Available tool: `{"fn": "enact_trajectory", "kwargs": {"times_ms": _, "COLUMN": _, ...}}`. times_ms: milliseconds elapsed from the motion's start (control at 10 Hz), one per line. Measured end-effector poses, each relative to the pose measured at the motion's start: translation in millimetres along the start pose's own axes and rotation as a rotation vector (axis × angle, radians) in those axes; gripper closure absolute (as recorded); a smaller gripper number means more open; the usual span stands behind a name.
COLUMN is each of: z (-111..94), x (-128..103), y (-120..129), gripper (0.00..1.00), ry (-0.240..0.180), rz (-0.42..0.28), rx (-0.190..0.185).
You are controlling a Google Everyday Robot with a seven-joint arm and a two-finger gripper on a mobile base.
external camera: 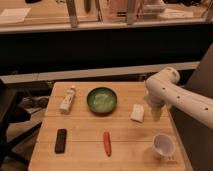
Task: Place the white sponge in the ceramic bowl
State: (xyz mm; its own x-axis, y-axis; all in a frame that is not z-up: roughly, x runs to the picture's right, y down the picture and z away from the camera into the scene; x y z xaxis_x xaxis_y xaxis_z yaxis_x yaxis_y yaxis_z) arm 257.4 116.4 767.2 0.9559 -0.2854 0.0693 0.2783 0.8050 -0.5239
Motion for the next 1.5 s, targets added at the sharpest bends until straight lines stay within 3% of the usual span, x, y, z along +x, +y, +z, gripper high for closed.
{"fn": "enact_trajectory", "kwargs": {"times_ms": 700, "z": 44.2, "x": -3.8, "y": -9.6, "gripper": 0.20, "ry": -0.010, "rz": -0.100, "rx": -0.014}}
{"fn": "enact_trajectory", "kwargs": {"times_ms": 1500, "z": 86.0, "x": -11.5, "y": -15.2, "gripper": 0.20, "ry": -0.038, "rz": -0.153, "rx": -0.054}}
